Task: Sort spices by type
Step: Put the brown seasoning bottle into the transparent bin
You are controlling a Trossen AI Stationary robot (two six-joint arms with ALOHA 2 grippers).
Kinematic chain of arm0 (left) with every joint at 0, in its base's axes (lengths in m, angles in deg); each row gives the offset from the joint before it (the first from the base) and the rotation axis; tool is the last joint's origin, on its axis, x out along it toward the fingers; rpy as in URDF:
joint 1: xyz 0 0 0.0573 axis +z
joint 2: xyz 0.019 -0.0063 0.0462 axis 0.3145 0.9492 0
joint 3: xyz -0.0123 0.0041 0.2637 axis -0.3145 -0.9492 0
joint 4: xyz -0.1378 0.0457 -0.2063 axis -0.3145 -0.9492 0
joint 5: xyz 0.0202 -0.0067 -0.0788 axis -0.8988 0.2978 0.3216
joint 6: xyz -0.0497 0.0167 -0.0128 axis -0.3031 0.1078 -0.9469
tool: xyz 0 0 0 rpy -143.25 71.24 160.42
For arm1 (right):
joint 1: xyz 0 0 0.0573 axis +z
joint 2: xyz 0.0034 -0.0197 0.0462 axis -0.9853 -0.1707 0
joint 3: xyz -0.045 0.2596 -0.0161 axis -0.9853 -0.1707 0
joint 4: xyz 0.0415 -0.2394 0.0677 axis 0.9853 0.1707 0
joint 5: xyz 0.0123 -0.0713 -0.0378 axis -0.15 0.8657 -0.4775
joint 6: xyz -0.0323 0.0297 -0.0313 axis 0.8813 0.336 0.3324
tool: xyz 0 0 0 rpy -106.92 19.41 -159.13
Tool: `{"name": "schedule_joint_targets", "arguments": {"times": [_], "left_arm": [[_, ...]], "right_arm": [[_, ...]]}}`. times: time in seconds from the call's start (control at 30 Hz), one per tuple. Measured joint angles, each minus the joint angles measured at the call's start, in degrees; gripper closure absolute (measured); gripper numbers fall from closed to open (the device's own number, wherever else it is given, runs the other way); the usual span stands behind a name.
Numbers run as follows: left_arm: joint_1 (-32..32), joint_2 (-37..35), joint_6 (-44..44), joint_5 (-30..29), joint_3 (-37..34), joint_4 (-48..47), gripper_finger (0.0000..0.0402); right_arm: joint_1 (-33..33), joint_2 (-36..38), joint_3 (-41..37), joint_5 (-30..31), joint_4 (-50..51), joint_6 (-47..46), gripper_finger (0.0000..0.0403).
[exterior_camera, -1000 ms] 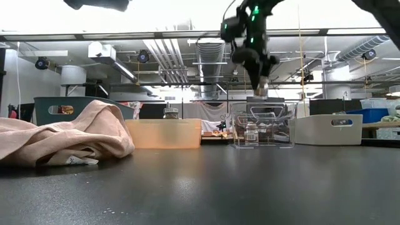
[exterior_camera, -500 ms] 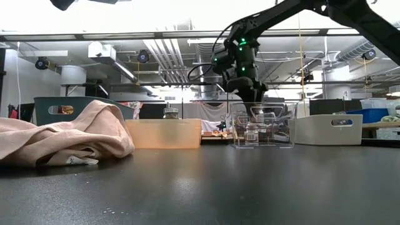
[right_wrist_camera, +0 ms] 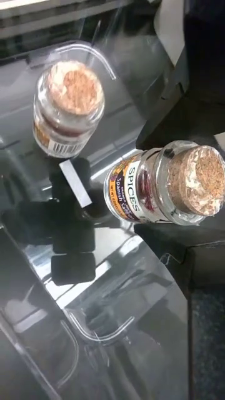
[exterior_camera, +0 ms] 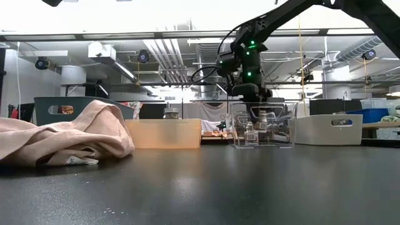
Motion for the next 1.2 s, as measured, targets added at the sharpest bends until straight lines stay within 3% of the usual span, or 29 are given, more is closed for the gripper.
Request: {"name": "schedule_joint_targets", "arguments": {"times": [0.53,0.7,0.97,1.2], "left_arm": [[-0.09,0.49,0.02,-1.37,0.0,1.17,0.0312],[-0.09,0.49,0.02,-1.4,0.0,1.15,0.0312],[-0.07,0.65,0.03,-1.38,0.0,1.39,0.0312],[-0.07,0.67,0.06,-1.38,0.0,1.48,0.0312]], "right_arm": [[0.12,-0.01,-3.8,-0.7,-4.23,-0.39,0.0238],[0.12,-0.03,-3.89,-5.67,-6.45,-0.23,0.0238],[0.62,-0.75,-3.89,-6.12,-7.17,-1.28,0.02],[0.6,-0.82,-3.89,-5.95,-6.36,-2.7,0.0217]]}}
